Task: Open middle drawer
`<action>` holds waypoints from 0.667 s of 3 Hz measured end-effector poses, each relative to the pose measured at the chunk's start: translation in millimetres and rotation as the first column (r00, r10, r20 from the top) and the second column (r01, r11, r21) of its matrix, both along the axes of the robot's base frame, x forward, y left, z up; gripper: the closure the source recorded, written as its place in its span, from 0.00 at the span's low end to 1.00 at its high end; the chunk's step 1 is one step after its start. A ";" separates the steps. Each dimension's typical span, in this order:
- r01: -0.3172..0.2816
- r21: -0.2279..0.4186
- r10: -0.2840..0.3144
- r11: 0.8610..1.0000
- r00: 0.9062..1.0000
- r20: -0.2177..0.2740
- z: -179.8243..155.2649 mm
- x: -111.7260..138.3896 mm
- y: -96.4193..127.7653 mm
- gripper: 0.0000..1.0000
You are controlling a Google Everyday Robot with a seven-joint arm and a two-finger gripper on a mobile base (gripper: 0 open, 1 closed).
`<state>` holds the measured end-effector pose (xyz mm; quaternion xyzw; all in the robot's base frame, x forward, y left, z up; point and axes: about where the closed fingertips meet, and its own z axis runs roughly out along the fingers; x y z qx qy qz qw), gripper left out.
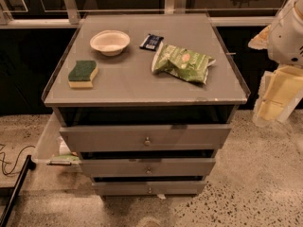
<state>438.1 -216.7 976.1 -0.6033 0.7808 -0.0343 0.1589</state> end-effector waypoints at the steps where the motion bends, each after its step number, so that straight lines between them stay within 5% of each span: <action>1: 0.000 -0.001 0.000 1.000 1.000 0.000 0.0 0.0 -0.1 0.00; 2: -0.008 -0.020 0.008 1.000 1.000 0.003 1.1 -1.4 -1.8 0.00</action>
Offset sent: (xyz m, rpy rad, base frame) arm -0.0039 -0.0056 -0.0035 -0.0455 0.0192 0.0187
